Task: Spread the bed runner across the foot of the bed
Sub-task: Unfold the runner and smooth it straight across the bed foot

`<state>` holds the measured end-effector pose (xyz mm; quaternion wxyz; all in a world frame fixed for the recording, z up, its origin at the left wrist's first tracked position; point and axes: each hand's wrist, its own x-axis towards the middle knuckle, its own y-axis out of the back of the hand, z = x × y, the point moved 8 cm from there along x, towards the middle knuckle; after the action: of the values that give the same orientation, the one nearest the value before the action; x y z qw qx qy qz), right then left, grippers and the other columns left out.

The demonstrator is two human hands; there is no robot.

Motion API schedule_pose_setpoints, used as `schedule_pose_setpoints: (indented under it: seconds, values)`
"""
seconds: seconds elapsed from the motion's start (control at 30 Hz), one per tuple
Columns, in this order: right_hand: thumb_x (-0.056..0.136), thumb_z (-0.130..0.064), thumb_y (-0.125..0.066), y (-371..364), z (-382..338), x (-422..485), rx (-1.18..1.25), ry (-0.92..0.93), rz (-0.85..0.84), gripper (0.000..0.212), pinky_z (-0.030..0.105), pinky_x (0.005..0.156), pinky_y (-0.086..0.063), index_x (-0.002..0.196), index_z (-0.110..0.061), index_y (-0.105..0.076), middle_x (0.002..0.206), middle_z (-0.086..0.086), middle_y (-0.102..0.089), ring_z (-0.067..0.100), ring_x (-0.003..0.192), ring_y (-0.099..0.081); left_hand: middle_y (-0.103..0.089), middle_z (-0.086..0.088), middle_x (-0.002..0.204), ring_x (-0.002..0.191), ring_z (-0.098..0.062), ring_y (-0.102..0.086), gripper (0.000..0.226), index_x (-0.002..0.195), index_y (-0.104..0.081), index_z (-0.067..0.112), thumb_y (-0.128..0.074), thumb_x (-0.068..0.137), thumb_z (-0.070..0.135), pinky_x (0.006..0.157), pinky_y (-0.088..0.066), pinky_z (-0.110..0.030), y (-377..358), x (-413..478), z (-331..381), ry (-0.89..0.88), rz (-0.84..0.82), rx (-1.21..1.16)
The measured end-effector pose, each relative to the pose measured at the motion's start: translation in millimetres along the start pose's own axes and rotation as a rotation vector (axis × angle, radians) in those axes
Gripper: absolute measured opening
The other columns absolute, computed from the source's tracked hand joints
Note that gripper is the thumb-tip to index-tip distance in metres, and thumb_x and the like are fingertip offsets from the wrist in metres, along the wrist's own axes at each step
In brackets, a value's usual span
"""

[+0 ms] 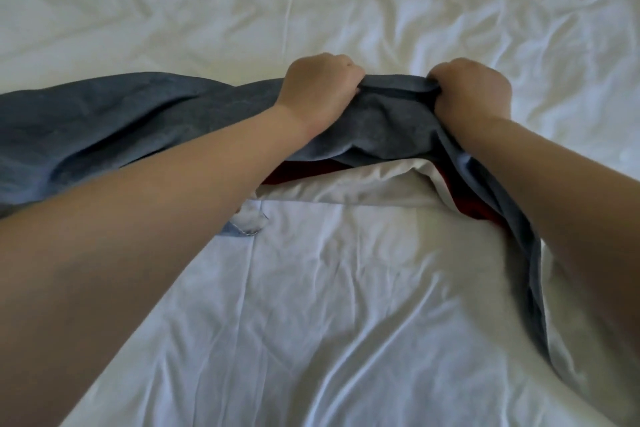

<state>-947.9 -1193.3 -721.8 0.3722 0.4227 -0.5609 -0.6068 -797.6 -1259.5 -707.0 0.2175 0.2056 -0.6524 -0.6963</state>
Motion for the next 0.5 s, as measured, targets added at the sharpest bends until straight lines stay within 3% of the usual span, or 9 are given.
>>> schedule_pose_setpoints:
  seconds: [0.07,0.13,0.27,0.37,0.43,0.5]
  values:
    - [0.08,0.004,-0.046,15,-8,-8,0.071,0.062,0.087,0.036,0.038,0.065,-0.043,0.11,-0.009,-0.062,0.104,0.015,-0.059,0.036,0.09,-0.055,-0.066,-0.007,0.11,0.097,-0.028,-0.06,0.03,0.113,-0.064,0.011,-0.045,0.097,0.027,0.07,-0.05,-0.041,12,-13,5,-0.04,0.09,-0.067]
    - [0.079,0.004,-0.048,29,-25,-28,0.144,0.195,0.196,0.041,0.043,0.077,-0.045,0.117,-0.006,-0.06,0.116,0.017,-0.058,0.037,0.102,-0.054,-0.068,-0.011,0.108,0.093,-0.03,-0.063,0.031,0.11,-0.067,0.006,-0.048,0.095,0.025,0.07,-0.053,-0.043,27,-37,17,-0.09,0.228,-0.12]
    - [0.08,-0.013,-0.048,41,-62,-89,0.185,0.509,0.332,0.035,0.045,0.084,-0.047,0.109,-0.004,-0.067,0.109,0.019,-0.064,0.038,0.098,-0.061,-0.069,-0.012,0.097,0.083,-0.028,-0.064,0.03,0.103,-0.069,0.004,-0.053,0.09,0.026,0.066,-0.053,-0.04,19,-95,37,-0.086,0.262,-0.175]
    - [0.077,-0.011,-0.063,18,-83,-126,0.133,0.654,0.237,0.032,0.041,0.085,-0.05,0.107,-0.003,-0.068,0.103,0.015,-0.066,0.033,0.093,-0.063,-0.068,-0.012,0.097,0.084,-0.029,-0.063,0.032,0.105,-0.068,0.004,-0.057,0.087,0.027,0.069,-0.053,-0.041,-1,-122,46,-0.097,0.167,-0.155]
    - [0.08,-0.012,-0.061,-2,-88,-138,0.105,0.629,0.117,0.033,0.042,0.08,-0.05,0.111,-0.003,-0.066,0.101,0.013,-0.065,0.033,0.09,-0.063,-0.067,-0.01,0.088,0.076,-0.028,-0.063,0.024,0.099,-0.069,0.005,-0.06,0.084,0.02,0.064,-0.052,-0.041,-9,-130,48,-0.062,0.142,-0.137]
    - [0.082,-0.01,-0.061,-9,-87,-143,0.076,0.535,0.108,0.026,0.039,0.069,-0.05,0.107,-0.006,-0.067,0.091,0.01,-0.065,0.031,0.081,-0.063,-0.065,-0.007,0.074,0.064,-0.026,-0.062,0.011,0.088,-0.071,0.008,-0.066,0.077,0.01,0.053,-0.051,-0.039,-12,-133,49,0.002,0.116,-0.103]
